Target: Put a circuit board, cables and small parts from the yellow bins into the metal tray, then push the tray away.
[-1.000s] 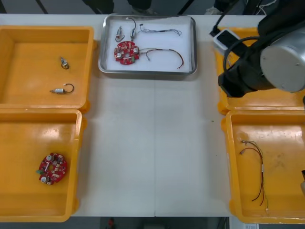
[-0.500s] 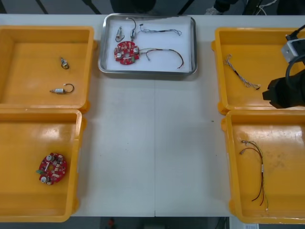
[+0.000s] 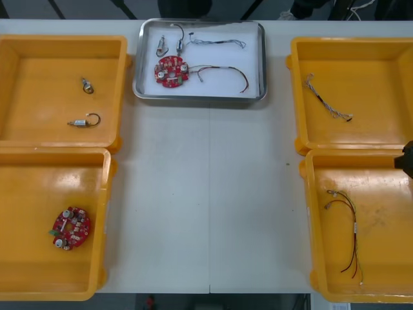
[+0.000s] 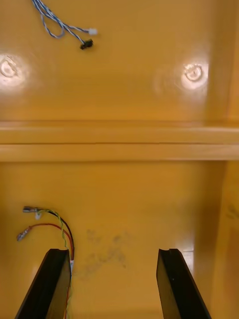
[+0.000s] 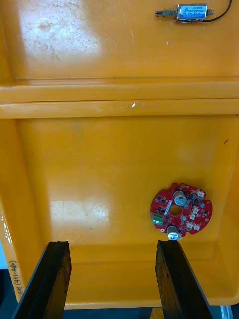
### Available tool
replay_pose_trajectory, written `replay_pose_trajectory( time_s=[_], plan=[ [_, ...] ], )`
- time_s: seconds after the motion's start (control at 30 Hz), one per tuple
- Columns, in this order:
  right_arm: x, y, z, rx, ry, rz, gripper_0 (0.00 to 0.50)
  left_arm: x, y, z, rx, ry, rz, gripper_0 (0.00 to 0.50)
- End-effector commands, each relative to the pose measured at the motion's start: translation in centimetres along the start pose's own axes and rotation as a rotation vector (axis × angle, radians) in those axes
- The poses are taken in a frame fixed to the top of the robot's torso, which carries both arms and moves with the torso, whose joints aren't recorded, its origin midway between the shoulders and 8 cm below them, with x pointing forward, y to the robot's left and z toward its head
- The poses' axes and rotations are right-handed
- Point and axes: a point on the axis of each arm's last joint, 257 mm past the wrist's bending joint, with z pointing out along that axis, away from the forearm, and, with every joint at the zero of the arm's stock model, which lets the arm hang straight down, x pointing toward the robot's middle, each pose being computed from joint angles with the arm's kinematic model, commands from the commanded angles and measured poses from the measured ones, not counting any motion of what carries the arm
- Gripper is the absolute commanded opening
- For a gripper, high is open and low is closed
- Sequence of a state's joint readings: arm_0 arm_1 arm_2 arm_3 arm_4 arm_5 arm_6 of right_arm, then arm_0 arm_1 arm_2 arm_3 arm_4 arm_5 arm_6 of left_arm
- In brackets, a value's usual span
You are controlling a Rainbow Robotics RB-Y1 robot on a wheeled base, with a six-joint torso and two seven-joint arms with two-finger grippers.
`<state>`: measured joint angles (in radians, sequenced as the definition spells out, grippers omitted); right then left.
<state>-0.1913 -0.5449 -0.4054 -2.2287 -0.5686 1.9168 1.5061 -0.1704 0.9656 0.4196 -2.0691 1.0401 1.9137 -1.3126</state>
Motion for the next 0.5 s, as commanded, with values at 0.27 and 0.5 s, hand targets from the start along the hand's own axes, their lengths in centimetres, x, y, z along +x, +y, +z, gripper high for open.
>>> replay_pose_trajectory(
  time_s=[0.27,0.5],
  plan=[
    [3.7,-1.0,-0.6,-0.024,0.053,0.035,0.5,0.6,0.3,-0.1,-0.023,0.008,0.039,0.5],
    [3.8,-0.6,-1.5,-0.007,0.025,0.012,0.5,0.6,0.3,-0.1,-0.023,0.008,0.039,0.5]
  ],
)
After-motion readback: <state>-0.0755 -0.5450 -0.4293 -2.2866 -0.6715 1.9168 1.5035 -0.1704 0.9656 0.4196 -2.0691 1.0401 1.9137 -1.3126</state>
